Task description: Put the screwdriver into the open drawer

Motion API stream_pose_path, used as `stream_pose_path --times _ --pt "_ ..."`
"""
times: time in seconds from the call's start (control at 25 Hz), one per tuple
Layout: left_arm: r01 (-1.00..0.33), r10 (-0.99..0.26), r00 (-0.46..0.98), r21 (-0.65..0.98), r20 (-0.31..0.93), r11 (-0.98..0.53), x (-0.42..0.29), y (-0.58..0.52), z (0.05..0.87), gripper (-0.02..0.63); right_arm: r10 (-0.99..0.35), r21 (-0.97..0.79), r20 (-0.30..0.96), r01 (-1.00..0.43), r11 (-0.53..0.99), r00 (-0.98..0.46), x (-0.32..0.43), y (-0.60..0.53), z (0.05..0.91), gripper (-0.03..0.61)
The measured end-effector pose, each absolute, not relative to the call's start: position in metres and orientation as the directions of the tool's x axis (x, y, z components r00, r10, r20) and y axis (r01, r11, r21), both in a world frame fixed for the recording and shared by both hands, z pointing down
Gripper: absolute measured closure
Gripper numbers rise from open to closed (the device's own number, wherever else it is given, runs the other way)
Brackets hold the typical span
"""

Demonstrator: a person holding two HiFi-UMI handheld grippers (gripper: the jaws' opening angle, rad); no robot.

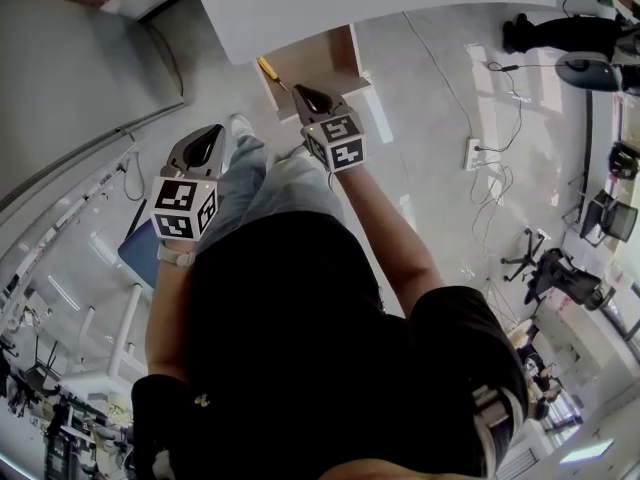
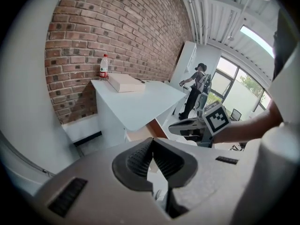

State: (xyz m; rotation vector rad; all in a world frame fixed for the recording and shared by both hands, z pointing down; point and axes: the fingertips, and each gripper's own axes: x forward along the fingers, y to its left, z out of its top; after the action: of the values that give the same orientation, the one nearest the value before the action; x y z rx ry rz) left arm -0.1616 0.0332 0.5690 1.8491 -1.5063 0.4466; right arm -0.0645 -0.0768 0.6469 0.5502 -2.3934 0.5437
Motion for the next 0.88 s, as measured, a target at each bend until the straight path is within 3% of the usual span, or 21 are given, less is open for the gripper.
stream_pose_path --times 0.88 --pt "-0.922 -0.806 0.373 0.282 0.46 -0.267 -0.104 -0.01 0.451 0.611 -0.445 -0.157 0.46 -0.563 0.811 -0.769 0.029 -0.066 0.447 0.568"
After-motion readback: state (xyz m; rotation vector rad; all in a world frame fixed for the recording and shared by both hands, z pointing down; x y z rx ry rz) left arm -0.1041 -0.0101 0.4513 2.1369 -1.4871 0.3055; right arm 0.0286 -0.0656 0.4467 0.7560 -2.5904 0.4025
